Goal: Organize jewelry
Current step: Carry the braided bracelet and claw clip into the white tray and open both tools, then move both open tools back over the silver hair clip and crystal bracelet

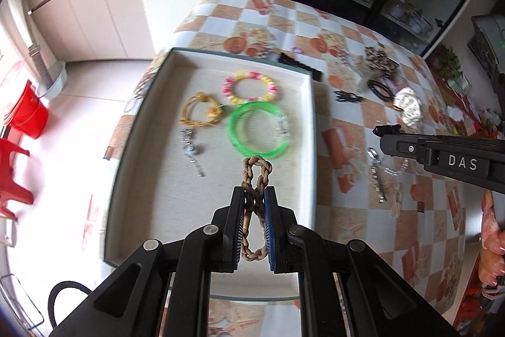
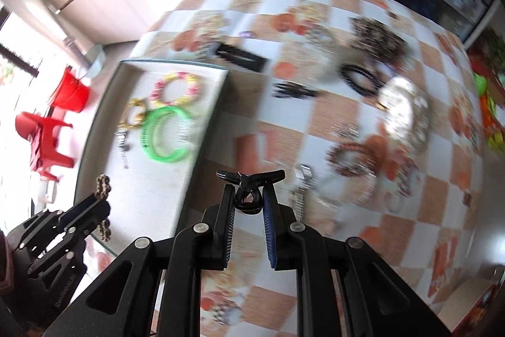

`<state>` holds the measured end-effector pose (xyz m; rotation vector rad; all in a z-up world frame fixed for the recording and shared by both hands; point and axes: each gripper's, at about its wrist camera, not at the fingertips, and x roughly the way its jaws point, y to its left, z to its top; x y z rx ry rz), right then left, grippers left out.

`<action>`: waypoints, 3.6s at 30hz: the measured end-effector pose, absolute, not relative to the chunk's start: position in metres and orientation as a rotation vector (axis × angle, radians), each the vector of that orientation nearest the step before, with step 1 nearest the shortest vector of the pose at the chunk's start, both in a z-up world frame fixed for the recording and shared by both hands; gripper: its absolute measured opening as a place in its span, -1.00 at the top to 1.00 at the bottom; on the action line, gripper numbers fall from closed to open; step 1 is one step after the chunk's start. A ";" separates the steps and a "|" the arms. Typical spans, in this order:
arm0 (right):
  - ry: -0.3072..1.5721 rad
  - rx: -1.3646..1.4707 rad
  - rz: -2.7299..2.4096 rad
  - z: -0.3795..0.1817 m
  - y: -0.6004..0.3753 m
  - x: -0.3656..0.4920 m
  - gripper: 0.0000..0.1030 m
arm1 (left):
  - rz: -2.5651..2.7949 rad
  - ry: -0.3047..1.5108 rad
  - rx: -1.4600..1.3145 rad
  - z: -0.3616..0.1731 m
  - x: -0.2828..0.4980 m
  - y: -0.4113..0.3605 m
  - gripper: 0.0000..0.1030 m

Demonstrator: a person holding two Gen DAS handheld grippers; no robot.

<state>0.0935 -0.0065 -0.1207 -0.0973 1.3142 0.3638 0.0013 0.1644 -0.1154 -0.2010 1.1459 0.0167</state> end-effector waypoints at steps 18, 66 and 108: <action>1.478 -0.131 0.567 -0.195 0.107 0.088 0.64 | 0.181 1.200 -0.265 -0.174 0.008 0.231 0.70; 1.382 -0.013 0.442 -0.157 0.056 0.098 0.09 | 0.290 1.183 -0.145 -0.180 0.026 0.218 -0.72; 1.411 0.067 0.419 -0.166 -0.008 0.053 -0.58 | 0.287 1.237 -0.007 -0.163 0.008 0.192 -1.00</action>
